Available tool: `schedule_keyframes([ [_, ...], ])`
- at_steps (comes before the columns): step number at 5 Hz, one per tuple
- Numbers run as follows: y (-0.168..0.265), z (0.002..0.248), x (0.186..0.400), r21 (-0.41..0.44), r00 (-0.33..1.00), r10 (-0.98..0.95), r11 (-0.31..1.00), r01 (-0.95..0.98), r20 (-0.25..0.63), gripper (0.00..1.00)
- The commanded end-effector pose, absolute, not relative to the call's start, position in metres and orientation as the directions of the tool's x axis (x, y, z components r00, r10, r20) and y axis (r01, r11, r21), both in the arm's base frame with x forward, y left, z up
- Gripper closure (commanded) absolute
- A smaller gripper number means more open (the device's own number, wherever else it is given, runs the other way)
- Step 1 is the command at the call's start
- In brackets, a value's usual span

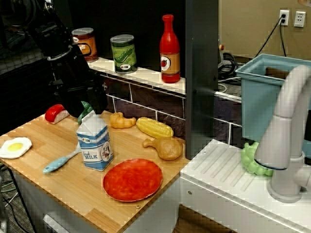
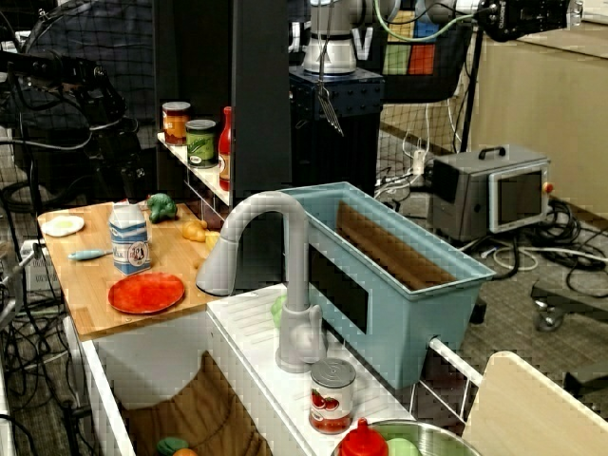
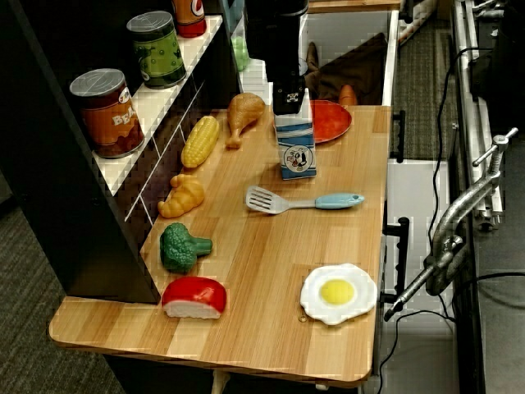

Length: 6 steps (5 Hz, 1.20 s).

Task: Lift milk box

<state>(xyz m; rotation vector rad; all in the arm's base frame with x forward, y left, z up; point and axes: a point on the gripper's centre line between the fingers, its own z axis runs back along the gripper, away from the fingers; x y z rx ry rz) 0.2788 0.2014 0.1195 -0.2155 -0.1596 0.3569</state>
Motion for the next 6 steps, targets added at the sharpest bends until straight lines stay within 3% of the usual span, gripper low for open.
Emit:
schedule_keyframes([
  [1,0.2014,0.1195,0.2788,-0.236,0.925,0.362,0.915,-0.328,0.117,0.0],
  [6,0.2035,0.1179,0.2767,-0.254,0.928,0.356,0.913,-0.32,0.111,0.0],
])
